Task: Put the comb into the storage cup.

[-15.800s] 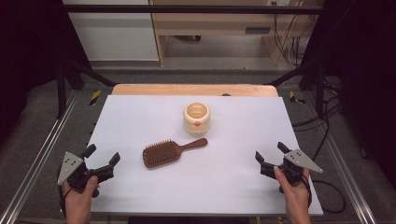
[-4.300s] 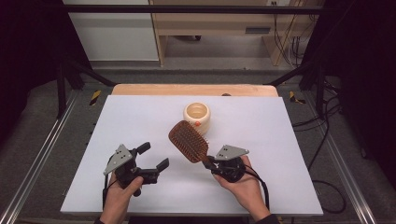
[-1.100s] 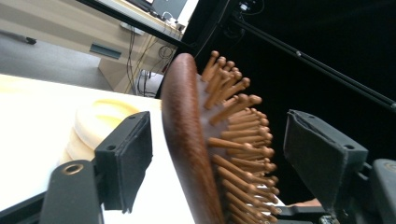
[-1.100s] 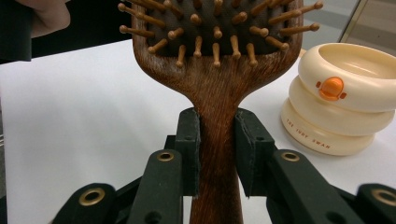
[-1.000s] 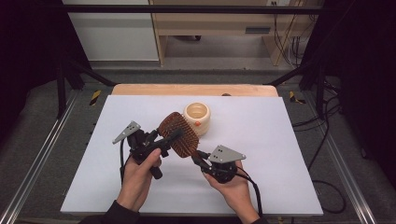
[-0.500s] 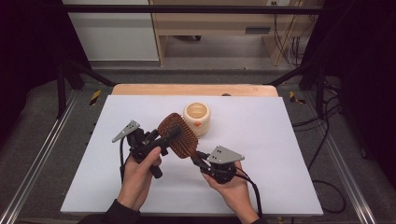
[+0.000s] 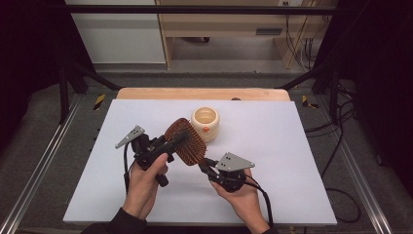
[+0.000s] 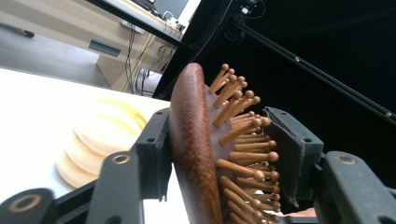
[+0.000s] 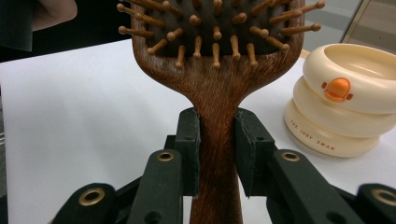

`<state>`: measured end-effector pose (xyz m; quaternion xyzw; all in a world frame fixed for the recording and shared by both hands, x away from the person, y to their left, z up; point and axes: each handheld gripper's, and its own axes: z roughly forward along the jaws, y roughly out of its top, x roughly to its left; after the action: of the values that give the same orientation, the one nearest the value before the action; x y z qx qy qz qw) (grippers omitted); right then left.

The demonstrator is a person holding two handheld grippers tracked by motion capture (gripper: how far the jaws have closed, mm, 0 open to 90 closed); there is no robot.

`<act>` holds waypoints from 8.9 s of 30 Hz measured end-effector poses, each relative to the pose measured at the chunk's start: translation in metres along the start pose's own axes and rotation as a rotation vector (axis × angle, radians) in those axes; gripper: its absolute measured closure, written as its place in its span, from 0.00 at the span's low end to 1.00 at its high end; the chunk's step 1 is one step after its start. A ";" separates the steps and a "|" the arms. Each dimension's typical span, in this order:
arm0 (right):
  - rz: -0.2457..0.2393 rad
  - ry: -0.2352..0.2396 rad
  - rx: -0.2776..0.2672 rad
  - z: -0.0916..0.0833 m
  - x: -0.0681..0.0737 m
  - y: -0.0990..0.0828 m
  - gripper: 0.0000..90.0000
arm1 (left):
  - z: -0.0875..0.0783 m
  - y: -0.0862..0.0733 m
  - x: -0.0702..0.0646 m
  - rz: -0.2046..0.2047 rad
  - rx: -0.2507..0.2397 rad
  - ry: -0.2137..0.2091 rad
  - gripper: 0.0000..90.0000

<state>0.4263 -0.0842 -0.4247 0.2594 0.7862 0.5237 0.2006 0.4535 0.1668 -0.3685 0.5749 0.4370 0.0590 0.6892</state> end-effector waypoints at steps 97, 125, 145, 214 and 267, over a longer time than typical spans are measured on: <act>0.205 -0.268 -0.054 -0.084 -0.073 -0.058 0.06 | 0.033 0.059 -0.037 0.137 -0.028 0.028 0.58; 0.240 -0.276 -0.081 -0.086 -0.076 -0.060 0.05 | 0.063 0.101 -0.035 0.157 -0.099 0.050 0.58; 0.244 -0.277 -0.085 -0.087 -0.075 -0.060 0.05 | 0.067 0.109 -0.026 0.170 -0.147 0.082 0.57; 0.253 -0.265 -0.095 -0.090 -0.080 -0.063 0.05 | 0.099 0.118 0.012 0.243 -0.185 0.192 0.57; 0.256 -0.261 -0.091 -0.089 -0.081 -0.064 0.04 | 0.136 0.081 0.038 0.259 -0.077 0.241 0.57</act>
<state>0.4251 -0.2184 -0.4480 0.4139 0.6897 0.5418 0.2440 0.6024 0.1149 -0.3263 0.5883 0.4362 0.2326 0.6399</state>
